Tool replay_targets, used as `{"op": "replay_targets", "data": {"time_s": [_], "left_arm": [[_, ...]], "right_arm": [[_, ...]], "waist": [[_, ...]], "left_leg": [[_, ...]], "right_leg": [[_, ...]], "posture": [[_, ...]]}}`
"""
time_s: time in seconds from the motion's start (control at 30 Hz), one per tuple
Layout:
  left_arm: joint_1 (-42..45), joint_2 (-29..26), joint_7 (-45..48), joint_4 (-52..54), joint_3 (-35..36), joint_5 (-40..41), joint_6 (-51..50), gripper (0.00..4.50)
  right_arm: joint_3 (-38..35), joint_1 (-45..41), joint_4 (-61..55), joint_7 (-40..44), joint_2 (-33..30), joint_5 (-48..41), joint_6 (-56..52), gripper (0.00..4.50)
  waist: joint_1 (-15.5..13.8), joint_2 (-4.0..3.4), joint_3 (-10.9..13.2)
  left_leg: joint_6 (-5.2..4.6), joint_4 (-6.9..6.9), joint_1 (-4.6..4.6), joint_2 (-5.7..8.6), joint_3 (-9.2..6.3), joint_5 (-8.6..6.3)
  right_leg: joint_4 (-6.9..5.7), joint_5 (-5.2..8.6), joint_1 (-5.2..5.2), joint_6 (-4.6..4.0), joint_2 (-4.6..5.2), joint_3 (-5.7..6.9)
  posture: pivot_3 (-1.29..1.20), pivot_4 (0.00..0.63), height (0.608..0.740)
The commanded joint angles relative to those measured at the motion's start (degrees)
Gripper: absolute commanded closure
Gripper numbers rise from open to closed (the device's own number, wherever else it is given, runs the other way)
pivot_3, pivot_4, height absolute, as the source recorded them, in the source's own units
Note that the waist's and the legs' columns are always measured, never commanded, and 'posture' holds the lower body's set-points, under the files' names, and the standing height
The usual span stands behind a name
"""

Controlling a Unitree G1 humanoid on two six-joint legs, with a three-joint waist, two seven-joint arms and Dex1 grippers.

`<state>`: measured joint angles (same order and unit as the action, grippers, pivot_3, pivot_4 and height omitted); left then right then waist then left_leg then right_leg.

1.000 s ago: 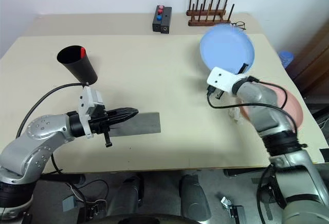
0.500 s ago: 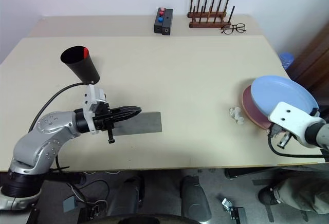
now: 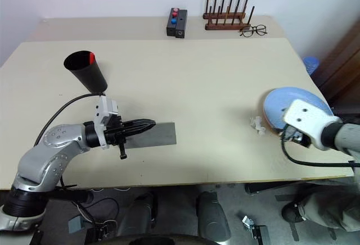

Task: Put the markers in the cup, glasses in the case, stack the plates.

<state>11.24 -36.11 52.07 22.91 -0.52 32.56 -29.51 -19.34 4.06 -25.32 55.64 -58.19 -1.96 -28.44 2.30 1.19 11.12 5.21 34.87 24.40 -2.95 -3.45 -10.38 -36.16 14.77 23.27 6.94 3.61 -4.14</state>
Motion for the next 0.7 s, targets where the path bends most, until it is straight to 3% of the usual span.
{"op": "replay_targets", "data": {"time_s": [0.03, 0.2, 0.47, 0.57, 0.7], "left_arm": [[-0.81, -0.61, -1.03, 3.14, 1.82, 0.74, -0.04, 4.5], [-1.98, -1.56, -1.62, 4.69, 2.85, 1.7, -1.07, 4.5], [-1.41, -2.01, -3.74, 7.53, 3.5, 3.73, -3.79, 4.5], [0.18, -1.89, -5.45, 8.83, 3.26, 4.66, -5.62, 4.5], [3.21, -1.66, -7.55, 10.02, 2.96, 6.07, -8.57, 4.5]], "right_arm": [[5.53, -2.81, -0.24, -2.83, 1.48, 0.94, -0.03, 1.64], [13.78, -6.06, 4.85, -6.31, 0.83, 6.92, 4.52, 1.64], [19.04, -9.97, 11.68, -9.22, 0.47, 12.55, 8.03, 1.64], [19.63, -10.25, 12.74, -9.21, 0.63, 13.33, 8.71, 2.48], [19.99, -10.6, 13.17, -9.12, 0.71, 13.76, 9.28, 4.44]], "waist": [[-0.09, 0.0, 0.0], [-0.06, 0.0, 0.0], [-0.09, -0.01, 0.0], [-0.1, -0.01, 0.0], [-0.05, -0.01, 0.0]], "left_leg": [[0.0, 0.01, 0.01, 0.01, 0.0, 0.0], [0.0, 0.03, 0.02, 0.01, 0.01, 0.0], [0.0, 0.02, 0.02, 0.01, 0.01, 0.0], [-0.01, 0.02, 0.02, 0.01, 0.01, -0.01], [-0.01, 0.03, 0.02, 0.01, 0.01, 0.0]], "right_leg": [[0.0, 0.0, 0.0, 0.0, 0.01, 0.0], [0.01, 0.0, 0.01, -0.01, 0.01, 0.0], [0.0, -0.01, 0.02, -0.01, 0.01, 0.0], [0.0, 0.0, 0.02, -0.01, 0.01, 0.0], [-0.01, 0.0, 0.01, 0.0, 0.01, -0.01]], "posture": [[0.0, 0.15, 0.738], [0.0, 0.15, 0.738], [0.0, 0.15, 0.738], [0.0, 0.15, 0.738], [0.0, 0.15, 0.738]]}}
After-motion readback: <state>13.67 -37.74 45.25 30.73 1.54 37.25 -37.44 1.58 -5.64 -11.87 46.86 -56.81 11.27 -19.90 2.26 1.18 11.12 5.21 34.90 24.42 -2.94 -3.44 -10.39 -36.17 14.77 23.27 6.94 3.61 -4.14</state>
